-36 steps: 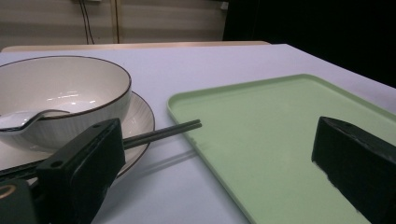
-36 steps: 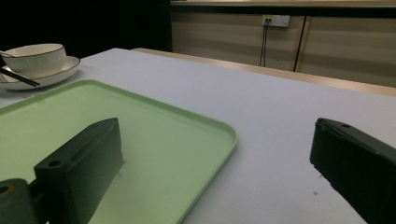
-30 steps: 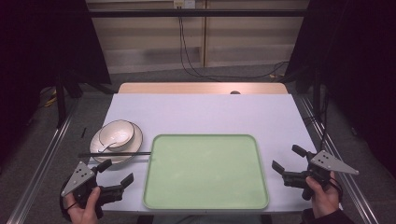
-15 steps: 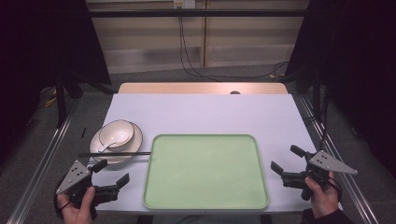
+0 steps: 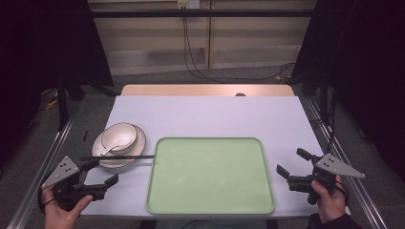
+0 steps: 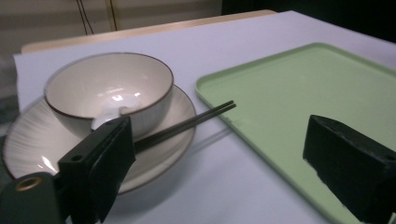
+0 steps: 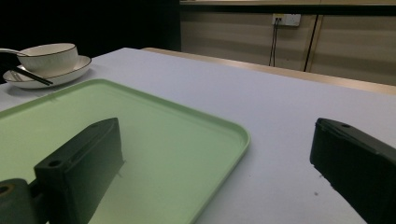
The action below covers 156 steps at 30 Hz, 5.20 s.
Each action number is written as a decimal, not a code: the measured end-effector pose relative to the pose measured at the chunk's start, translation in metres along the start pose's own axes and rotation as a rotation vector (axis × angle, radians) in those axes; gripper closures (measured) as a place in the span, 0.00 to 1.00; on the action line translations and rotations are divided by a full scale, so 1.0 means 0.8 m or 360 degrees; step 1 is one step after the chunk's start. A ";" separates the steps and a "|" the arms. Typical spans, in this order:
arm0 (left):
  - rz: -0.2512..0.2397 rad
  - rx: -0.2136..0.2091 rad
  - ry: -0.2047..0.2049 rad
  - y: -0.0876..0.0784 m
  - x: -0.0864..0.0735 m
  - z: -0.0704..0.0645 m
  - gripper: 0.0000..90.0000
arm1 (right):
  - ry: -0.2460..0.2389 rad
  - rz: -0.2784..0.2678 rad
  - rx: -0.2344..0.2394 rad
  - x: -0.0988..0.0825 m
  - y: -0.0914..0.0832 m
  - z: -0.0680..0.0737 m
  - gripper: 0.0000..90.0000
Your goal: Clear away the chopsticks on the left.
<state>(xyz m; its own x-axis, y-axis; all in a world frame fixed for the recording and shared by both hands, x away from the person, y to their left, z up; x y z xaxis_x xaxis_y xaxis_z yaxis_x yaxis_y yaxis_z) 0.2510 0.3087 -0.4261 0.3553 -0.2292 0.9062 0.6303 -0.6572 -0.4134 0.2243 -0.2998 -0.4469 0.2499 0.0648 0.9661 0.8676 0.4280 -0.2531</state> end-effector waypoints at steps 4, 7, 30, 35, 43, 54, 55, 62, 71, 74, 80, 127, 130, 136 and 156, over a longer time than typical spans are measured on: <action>0.0112 0.0000 0.0048 -0.007 0.005 0.014 0.13 | -0.0006 0.0007 0.0008 0.000 0.000 0.000 0.02; 0.0157 -0.0017 0.0052 -0.010 0.008 0.028 0.14 | -0.0004 0.0012 0.0012 -0.001 0.001 0.001 0.02; 0.0418 -0.0107 0.0264 0.034 -0.010 0.110 0.69 | -0.0024 0.0022 0.0037 -0.001 0.002 0.004 0.02; 0.0467 -0.0167 0.0334 0.045 -0.008 0.112 0.77 | -0.0030 0.0029 0.0043 -0.001 0.003 0.004 0.02; 0.0547 -0.0204 0.0396 0.058 -0.012 0.107 0.75 | -0.0032 0.0033 0.0063 -0.002 0.004 0.004 0.02; 0.0629 -0.0224 0.0519 0.066 -0.012 0.102 0.82 | -0.0030 0.0055 0.0099 -0.003 0.006 0.007 0.02; 0.0634 -0.0231 0.0531 0.067 -0.012 0.101 0.82 | -0.0038 0.0055 0.0099 -0.003 0.006 0.008 0.02; 0.0661 -0.0251 0.0568 0.073 -0.012 0.098 0.83 | -0.0040 0.0072 0.0099 -0.004 0.007 0.008 0.02; 0.0668 -0.0322 0.0525 0.071 -0.012 0.096 0.91 | -0.0043 0.0070 0.0102 -0.003 0.008 0.009 0.02; 0.0673 -0.0340 0.0494 0.070 -0.011 0.096 0.93 | -0.0049 0.0074 0.0100 -0.004 0.008 0.009 0.02; 0.0667 -0.0385 0.0434 0.070 -0.010 0.094 0.95 | -0.0048 0.0081 0.0105 -0.004 0.009 0.009 0.02; 0.0396 -0.0194 -0.0076 0.037 0.031 -0.022 0.96 | -0.0049 0.0061 0.0108 -0.003 0.007 0.010 0.02; 0.0413 -0.0196 -0.0095 0.043 0.034 -0.036 0.96 | -0.0050 0.0059 0.0106 -0.003 0.007 0.010 0.02; 0.0427 -0.0143 -0.0188 0.058 0.033 -0.048 0.96 | -0.0057 0.0056 0.0105 -0.003 0.007 0.010 0.02; 0.0417 0.0040 -0.0433 0.121 0.030 -0.083 0.96 | -0.0065 0.0051 0.0112 -0.002 0.007 0.011 0.03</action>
<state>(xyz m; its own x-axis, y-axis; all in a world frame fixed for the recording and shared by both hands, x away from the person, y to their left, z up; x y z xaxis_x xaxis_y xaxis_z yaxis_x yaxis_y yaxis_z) 0.2750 0.1917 -0.4387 0.6751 -0.1857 0.7140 0.5094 -0.5827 -0.6332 0.2252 -0.2897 -0.4498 0.2583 0.1155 0.9591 0.8266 0.4874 -0.2813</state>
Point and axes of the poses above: each handheld gripper's, and its own axes: y roughly forward along the jaws, x roughly out of its top, z roughly to its left, the point moved 3 cm from there along y, roughly forward along the jaws, and after that the axes turned 4 degrees about -x, right-handed, at the moved point
